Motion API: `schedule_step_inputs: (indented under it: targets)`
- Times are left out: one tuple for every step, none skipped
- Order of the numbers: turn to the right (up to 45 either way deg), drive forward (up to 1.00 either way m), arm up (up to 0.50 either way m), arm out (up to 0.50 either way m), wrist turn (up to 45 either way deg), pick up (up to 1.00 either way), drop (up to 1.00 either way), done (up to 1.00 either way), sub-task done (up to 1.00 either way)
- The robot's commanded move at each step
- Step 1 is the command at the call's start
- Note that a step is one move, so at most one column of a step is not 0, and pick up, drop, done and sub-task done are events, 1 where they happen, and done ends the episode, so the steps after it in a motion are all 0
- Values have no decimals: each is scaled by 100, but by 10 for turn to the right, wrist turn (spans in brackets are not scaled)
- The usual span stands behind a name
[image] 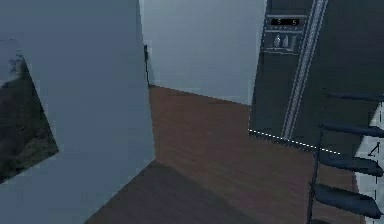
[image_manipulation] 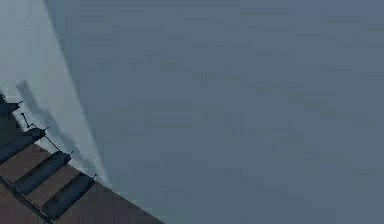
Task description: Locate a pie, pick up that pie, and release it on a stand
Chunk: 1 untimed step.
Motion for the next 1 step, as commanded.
schedule_step_inputs:
  targets:
    - [0, 100, 0, 0, 0, 0, 0, 0, 0]
